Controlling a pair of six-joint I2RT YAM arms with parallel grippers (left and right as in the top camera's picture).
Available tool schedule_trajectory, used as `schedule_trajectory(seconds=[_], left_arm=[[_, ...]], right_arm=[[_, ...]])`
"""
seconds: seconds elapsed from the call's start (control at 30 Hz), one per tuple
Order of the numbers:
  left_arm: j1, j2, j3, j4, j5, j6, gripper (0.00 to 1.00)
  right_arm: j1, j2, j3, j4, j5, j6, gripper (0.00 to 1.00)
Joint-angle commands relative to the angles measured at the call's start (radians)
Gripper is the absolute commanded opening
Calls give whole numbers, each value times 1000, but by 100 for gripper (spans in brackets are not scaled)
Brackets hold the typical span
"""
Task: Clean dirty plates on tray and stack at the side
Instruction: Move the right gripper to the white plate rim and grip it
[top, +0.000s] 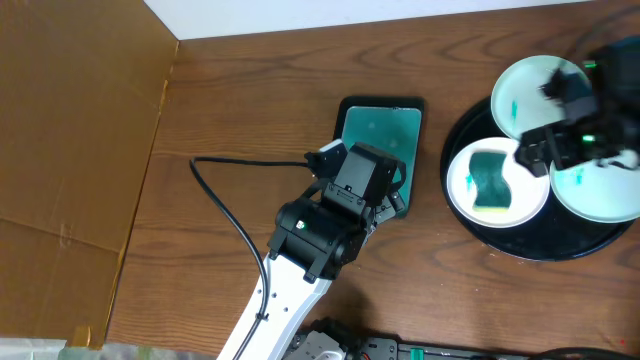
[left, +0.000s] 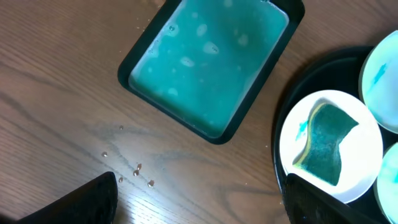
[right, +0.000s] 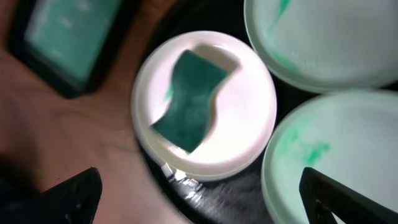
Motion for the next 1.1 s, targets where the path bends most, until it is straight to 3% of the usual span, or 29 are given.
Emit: schedule_trajectory(seconds=[0.0,0.2,0.3,0.5,0.57,1.07], left_arm=[[3,17,1,2,-6,10,85],[3,68,1,13,-6,10,85],[3,100,1,14,-6,10,85],[3,158,0,35,3,10,85],[3,171,0,42,21,10,85],[3,171,1,50,24,10,85]], right_arm=[[40,111,15,97,91,-82,99],[56,237,15,146,176,-103,99],[54,275,15,143,173,-117,89],[53,331,14,139,86,-234,83],[53,351,14,137,95,-233,76],[6,388,12,133,142,-234,83]])
